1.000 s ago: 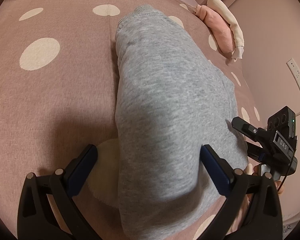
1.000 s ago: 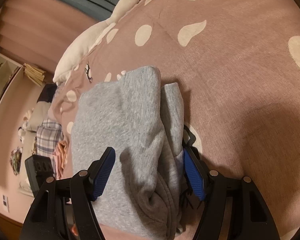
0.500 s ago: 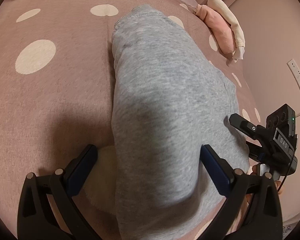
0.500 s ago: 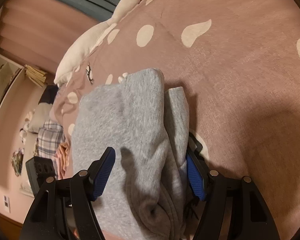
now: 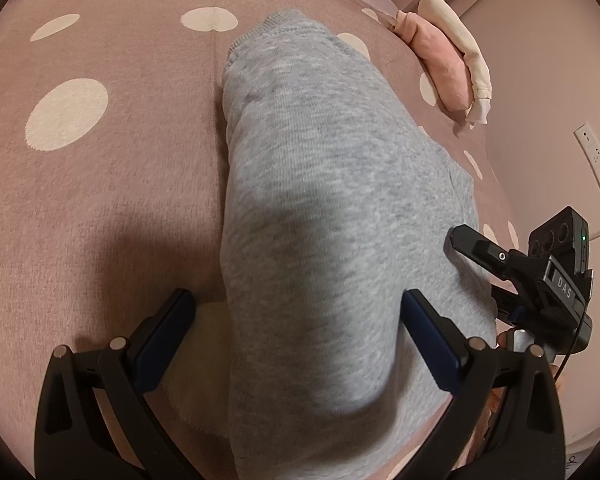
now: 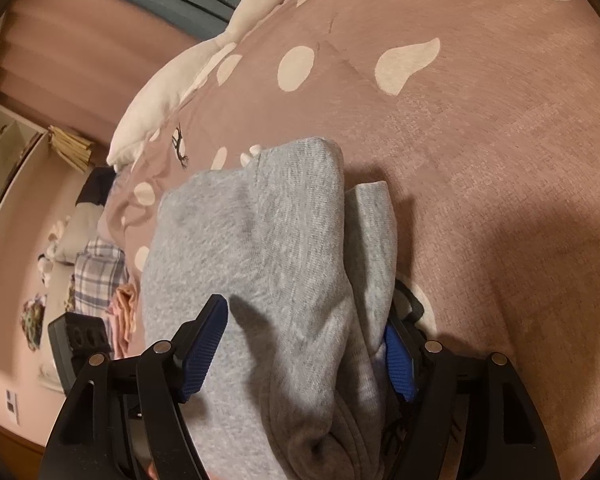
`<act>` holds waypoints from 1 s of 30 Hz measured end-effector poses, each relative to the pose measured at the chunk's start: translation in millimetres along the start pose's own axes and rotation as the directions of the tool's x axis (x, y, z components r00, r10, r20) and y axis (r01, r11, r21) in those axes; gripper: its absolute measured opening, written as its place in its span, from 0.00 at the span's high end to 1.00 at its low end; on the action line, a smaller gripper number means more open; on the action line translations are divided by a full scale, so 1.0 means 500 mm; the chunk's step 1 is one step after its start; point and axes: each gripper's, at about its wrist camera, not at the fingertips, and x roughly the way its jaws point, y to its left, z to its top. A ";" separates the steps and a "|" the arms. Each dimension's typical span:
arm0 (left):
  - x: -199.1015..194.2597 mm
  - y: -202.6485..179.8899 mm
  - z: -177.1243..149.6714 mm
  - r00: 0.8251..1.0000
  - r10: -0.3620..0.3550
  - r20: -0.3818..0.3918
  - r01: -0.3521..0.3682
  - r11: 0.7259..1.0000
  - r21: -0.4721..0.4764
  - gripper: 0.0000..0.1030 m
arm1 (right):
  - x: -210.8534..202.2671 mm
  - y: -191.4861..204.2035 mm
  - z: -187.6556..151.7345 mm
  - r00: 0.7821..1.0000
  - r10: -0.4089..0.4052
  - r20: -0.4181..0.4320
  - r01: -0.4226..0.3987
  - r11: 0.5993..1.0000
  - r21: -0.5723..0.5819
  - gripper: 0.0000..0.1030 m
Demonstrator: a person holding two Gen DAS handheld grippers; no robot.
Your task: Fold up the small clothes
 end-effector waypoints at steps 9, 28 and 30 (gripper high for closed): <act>-0.002 0.003 -0.002 1.000 0.000 -0.001 0.000 1.000 0.003 0.00 | 0.004 -0.001 0.004 1.000 0.006 -0.001 -0.006 1.000 0.007 0.29; -0.002 0.005 -0.003 1.000 -0.005 -0.004 0.006 1.000 0.009 0.00 | 0.007 0.001 0.002 1.000 0.003 -0.001 -0.003 1.000 0.006 0.29; -0.002 0.005 -0.004 1.000 -0.006 -0.004 0.006 1.000 0.010 0.00 | 0.006 0.002 0.001 1.000 0.003 -0.001 -0.003 1.000 0.007 0.29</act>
